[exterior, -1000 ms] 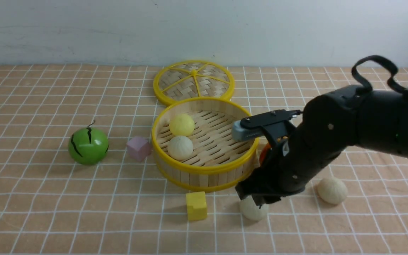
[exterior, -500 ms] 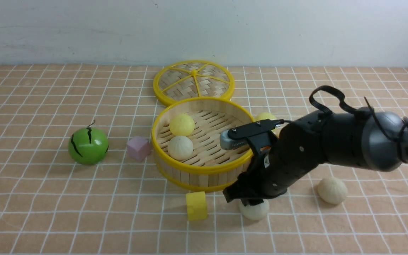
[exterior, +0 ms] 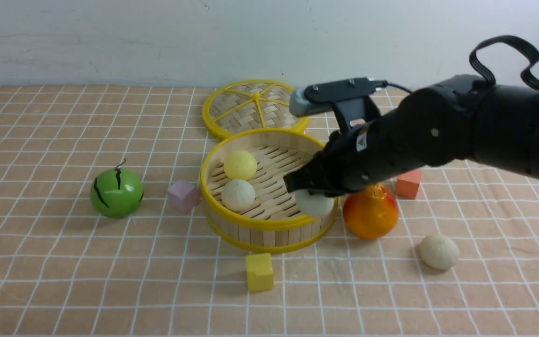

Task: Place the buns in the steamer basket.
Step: Use the right arm to put the steamed stuffed bun into the steamer, then use the right arm to grab a steamed stuffed bun, then use the right arm to put the steamed stuffed bun into the steamer, then use the right arm to grab a steamed stuffed bun, then use the right arm to put the steamed stuffed bun into the steamer

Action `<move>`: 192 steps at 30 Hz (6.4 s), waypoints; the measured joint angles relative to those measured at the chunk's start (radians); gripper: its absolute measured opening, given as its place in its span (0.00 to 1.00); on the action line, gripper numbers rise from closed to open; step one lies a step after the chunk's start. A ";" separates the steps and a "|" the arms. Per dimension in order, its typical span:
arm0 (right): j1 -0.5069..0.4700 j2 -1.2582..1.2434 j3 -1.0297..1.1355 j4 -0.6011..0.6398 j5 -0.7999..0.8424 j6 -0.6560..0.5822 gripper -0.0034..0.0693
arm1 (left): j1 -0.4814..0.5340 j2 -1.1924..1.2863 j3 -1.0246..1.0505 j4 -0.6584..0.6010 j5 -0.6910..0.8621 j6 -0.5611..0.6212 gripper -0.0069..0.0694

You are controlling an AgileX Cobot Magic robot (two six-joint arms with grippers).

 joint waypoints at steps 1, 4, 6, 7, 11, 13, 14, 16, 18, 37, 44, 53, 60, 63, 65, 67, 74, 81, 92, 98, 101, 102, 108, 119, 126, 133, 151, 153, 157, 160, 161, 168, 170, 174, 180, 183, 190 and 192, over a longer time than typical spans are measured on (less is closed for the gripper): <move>0.000 0.020 -0.011 0.000 -0.033 -0.002 0.07 | 0.000 0.000 0.000 0.000 0.000 0.000 0.12; 0.000 0.105 -0.038 0.000 -0.120 -0.004 0.09 | 0.000 0.000 0.000 0.000 0.000 0.000 0.12; 0.000 0.165 -0.047 0.000 -0.156 -0.007 0.12 | 0.000 0.000 0.000 0.000 0.000 0.000 0.12; 0.000 0.192 -0.050 0.000 -0.173 -0.007 0.15 | 0.000 0.000 0.000 0.000 0.000 0.000 0.13; 0.000 0.258 -0.056 -0.001 -0.188 -0.007 0.35 | 0.000 0.000 0.000 0.000 0.000 0.000 0.13; 0.000 0.260 -0.059 -0.001 -0.191 -0.007 0.46 | 0.000 0.000 0.000 0.000 0.000 0.000 0.13; 0.000 0.256 -0.060 -0.001 -0.191 -0.007 0.49 | 0.000 0.000 0.000 0.000 0.000 0.000 0.13; 0.001 0.212 -0.061 0.003 -0.182 -0.007 0.64 | 0.000 0.000 0.000 0.000 0.000 0.000 0.13; 0.002 0.149 -0.061 0.003 -0.164 -0.008 0.72 | 0.000 0.000 0.000 0.000 0.000 0.000 0.13; -0.277 -0.145 0.325 -0.210 0.142 0.248 0.53 | 0.000 0.000 0.000 0.000 0.000 0.000 0.15; -0.320 -0.075 0.326 -0.198 0.009 0.251 0.53 | 0.000 0.000 0.000 0.000 0.000 0.000 0.16; -0.324 -0.010 0.326 -0.196 -0.053 0.253 0.51 | 0.000 0.000 0.000 0.000 0.000 0.000 0.18; -0.327 -0.003 0.326 -0.196 -0.055 0.253 0.35 | 0.000 0.000 0.000 0.000 0.000 0.000 0.18; -0.327 -0.003 0.326 -0.199 -0.055 0.252 0.15 | 0.000 0.000 0.000 0.000 0.000 0.000 0.18; -0.327 -0.003 0.326 -0.203 -0.055 0.252 0.07 | 0.000 0.000 0.000 0.000 0.000 0.000 0.19; -0.327 -0.013 0.326 -0.216 -0.055 0.252 0.04 | 0.000 0.000 0.000 0.000 0.000 0.000 0.19; -0.318 -0.139 0.304 -0.209 -0.022 0.206 0.04 | 0.000 0.000 0.000 0.000 0.000 0.000 0.20; -0.205 -0.209 0.149 -0.155 -0.002 0.115 0.04 | 0.000 0.000 0.000 0.000 0.000 0.000 0.21; -0.093 0.104 -0.131 -0.126 -0.089 0.099 0.05 | 0.000 0.000 0.000 0.000 0.000 0.000 0.22; -0.091 0.283 -0.223 -0.140 -0.134 0.099 0.07 | 0.000 0.000 0.000 0.000 0.000 0.000 0.23; -0.091 0.330 -0.241 -0.152 -0.137 0.099 0.12 | 0.000 0.000 0.000 0.000 0.000 0.000 0.23; -0.091 0.340 -0.242 -0.155 -0.136 0.099 0.15 | 0.000 0.000 0.000 0.000 0.000 0.000 0.23; -0.091 0.335 -0.244 -0.168 -0.133 0.099 0.40 | 0.000 0.000 0.000 0.000 0.000 0.000 0.24; -0.212 0.258 -0.345 -0.214 0.095 0.099 0.56 | 0.000 0.000 0.000 0.000 0.000 0.000 0.26; -0.268 0.440 -0.489 -0.153 0.134 0.097 0.50 | 0.000 0.000 0.000 0.000 0.000 0.000 0.27; -0.289 0.547 -0.602 -0.146 0.136 0.097 0.49 | 0.000 0.000 0.000 0.000 0.000 0.000 0.28; -0.301 0.606 -0.622 -0.132 0.085 0.097 0.25 | 0.000 0.000 0.001 0.000 0.000 0.000 0.29; -0.301 0.612 -0.622 -0.129 0.080 0.097 0.20 | 0.000 0.000 0.001 0.000 0.000 0.000 0.29; -0.301 0.611 -0.622 -0.127 0.079 0.097 0.05 | 0.000 0.000 0.001 0.000 0.000 0.000 0.29; -0.301 0.588 -0.622 -0.121 0.104 0.083 0.03 | 0.000 0.000 0.001 0.000 0.000 0.000 0.30; -0.301 0.576 -0.622 -0.119 0.119 0.075 0.03 | 0.000 0.000 0.001 0.000 0.000 0.000 0.31; -0.301 0.468 -0.622 -0.107 0.189 -0.016 0.03 | 0.000 0.000 0.001 0.000 0.000 0.000 0.31; -0.301 0.448 -0.622 -0.083 0.201 -0.047 0.03 | 0.000 0.000 0.001 0.000 0.000 0.000 0.31; -0.297 0.414 -0.622 0.006 0.221 -0.106 0.03 | 0.000 0.000 0.001 0.000 0.000 0.000 0.31; -0.227 0.387 -0.622 0.244 0.193 -0.281 0.03 | 0.000 0.000 0.001 0.000 0.000 0.000 0.32; -0.181 0.409 -0.622 0.307 0.145 -0.329 0.03 | 0.000 0.000 0.001 0.000 0.000 0.000 0.32; -0.146 0.497 -0.621 0.330 0.072 -0.337 0.05 | 0.000 0.000 0.001 0.000 0.000 0.000 0.33; -0.146 0.526 -0.621 0.332 0.051 -0.337 0.05 | 0.000 0.000 0.001 0.000 0.000 0.000 0.33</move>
